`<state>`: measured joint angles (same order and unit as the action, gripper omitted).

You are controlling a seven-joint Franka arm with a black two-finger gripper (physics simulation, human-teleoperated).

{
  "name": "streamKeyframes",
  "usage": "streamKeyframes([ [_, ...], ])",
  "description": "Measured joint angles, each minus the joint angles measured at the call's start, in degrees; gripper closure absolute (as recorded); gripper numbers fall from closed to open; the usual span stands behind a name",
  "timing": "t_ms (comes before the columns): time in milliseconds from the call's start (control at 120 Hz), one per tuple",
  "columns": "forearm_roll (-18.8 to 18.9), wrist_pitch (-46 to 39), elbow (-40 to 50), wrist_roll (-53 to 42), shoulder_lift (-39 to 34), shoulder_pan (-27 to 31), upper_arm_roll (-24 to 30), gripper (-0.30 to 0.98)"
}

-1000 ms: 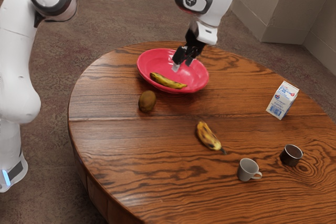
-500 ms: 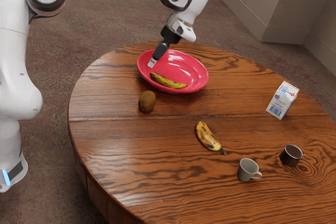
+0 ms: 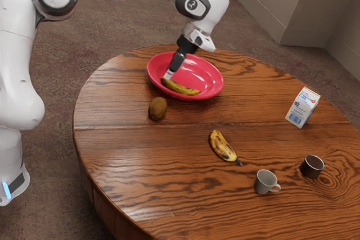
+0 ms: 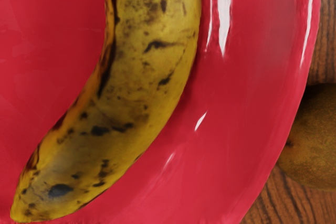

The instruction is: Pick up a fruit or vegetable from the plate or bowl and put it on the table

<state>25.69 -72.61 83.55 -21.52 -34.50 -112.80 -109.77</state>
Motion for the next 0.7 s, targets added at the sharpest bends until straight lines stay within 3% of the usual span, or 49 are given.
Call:
streamKeyframes([
  [225, 3.0, -4.8, -1.1, -6.2, -0.1, -2.8, -1.3, 0.00],
  [700, 3.4, -8.7, -1.0, -16.4, -2.3, -5.3, -3.1, 0.00],
])
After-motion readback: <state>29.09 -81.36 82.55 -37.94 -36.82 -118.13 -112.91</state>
